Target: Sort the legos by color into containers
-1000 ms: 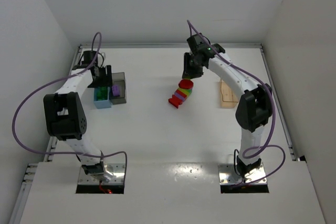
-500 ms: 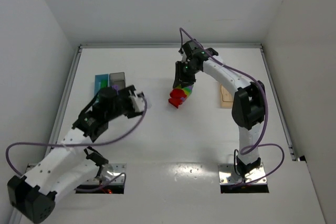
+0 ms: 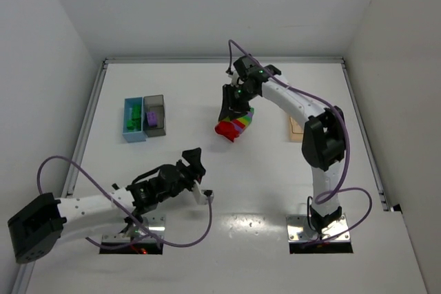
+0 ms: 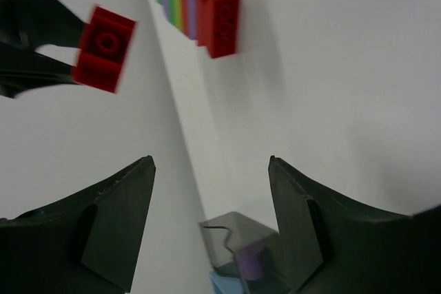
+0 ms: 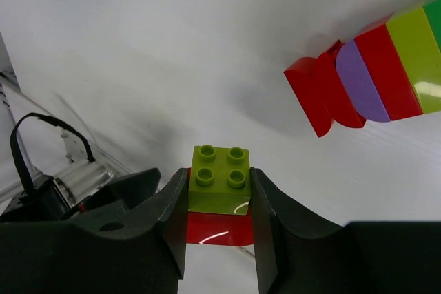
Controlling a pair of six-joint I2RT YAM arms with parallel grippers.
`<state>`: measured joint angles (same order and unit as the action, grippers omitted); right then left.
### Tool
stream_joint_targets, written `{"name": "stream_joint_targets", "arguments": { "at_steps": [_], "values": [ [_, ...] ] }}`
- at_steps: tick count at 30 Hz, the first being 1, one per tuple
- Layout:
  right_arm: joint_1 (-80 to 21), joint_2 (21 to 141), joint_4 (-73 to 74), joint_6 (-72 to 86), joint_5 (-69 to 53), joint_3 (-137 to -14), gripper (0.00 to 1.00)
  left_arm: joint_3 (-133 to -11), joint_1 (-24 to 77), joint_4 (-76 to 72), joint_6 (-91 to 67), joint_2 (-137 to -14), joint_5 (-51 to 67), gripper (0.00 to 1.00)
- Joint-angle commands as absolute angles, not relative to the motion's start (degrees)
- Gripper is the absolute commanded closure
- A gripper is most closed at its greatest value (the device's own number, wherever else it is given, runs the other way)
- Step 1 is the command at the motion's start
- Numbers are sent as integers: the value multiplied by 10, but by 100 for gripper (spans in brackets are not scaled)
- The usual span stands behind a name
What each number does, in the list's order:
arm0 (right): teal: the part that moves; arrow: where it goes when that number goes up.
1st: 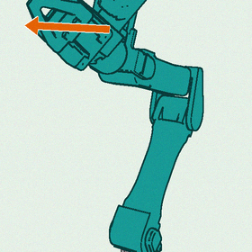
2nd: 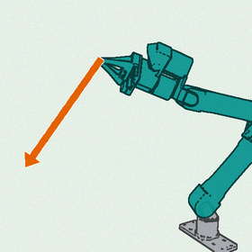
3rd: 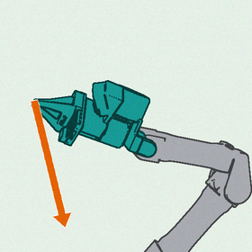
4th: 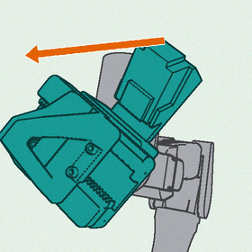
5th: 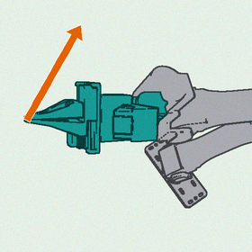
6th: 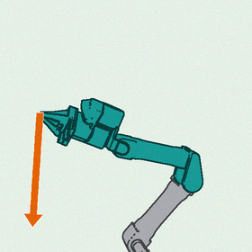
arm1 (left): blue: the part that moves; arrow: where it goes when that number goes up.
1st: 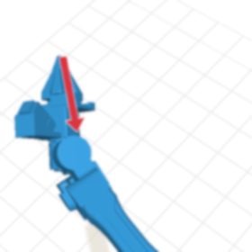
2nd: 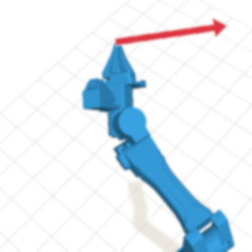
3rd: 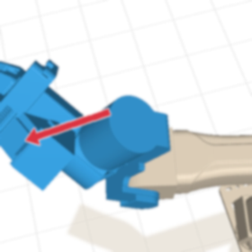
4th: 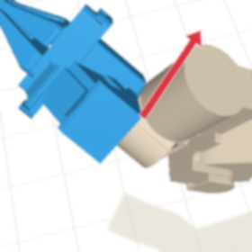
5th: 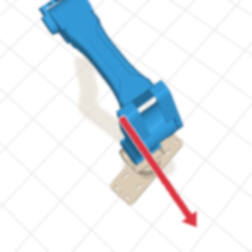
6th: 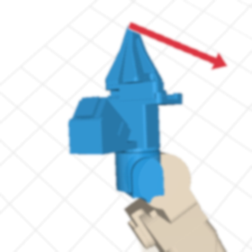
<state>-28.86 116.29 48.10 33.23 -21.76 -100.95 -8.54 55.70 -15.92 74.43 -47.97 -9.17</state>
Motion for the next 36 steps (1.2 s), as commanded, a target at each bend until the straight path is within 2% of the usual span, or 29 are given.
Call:
{"name": "stream_joint_targets", "arguments": {
  "at_steps": [1,5,16,36],
  "values": [
    [-302,1164,475,343,-233,-1012,100,-119,590,-379,796,-546,-161,27],
    [-308,1170,475,354,-228,-1006,100,-124,617,-475,813,-600,-177,27],
    [-337,1186,491,359,-222,-1035,100,-141,640,-518,830,-657,-188,27],
    [-370,1140,491,354,-200,-1030,100,-160,629,-419,799,-679,-161,25]
  ]
}}
